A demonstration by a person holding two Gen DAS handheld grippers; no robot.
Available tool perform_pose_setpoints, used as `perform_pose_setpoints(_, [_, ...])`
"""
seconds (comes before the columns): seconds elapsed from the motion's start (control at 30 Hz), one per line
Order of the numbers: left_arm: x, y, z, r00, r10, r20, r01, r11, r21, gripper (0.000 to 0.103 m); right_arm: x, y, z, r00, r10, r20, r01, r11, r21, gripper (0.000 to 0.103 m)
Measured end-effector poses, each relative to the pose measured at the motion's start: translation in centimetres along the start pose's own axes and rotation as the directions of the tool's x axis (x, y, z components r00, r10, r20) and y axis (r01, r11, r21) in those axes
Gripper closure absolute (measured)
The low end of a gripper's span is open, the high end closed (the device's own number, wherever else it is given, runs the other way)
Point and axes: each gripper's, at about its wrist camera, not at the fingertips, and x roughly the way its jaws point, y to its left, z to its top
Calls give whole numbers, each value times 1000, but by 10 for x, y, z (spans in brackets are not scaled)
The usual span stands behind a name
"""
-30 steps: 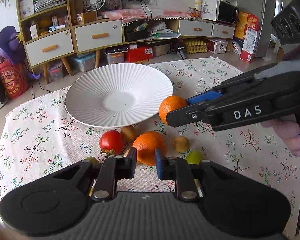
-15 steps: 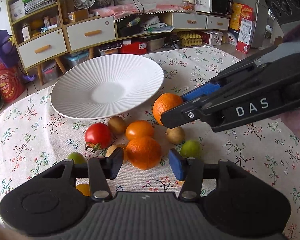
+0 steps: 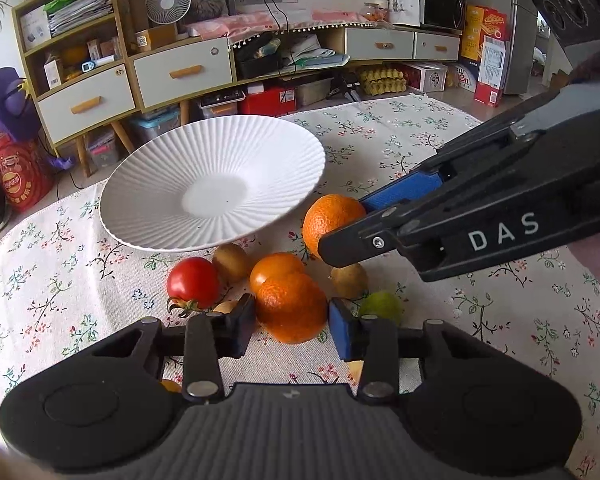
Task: Organize fruits
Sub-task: 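Carry the held mandarin with the left tool over the white bowl while the right tool carries its mandarin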
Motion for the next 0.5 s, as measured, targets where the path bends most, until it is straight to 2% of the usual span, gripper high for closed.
perform_pose_setpoints(0.27, [-13,11,20,998,33,46,-32,999,-20,67,-5,-7,16,999,14,38,-16,999,48,72])
perform_pose_setpoints(0.5, [9,33,44,995,96,40,-95,995,-23,67,15,-23,44,998,-27,65,24,999,43,72])
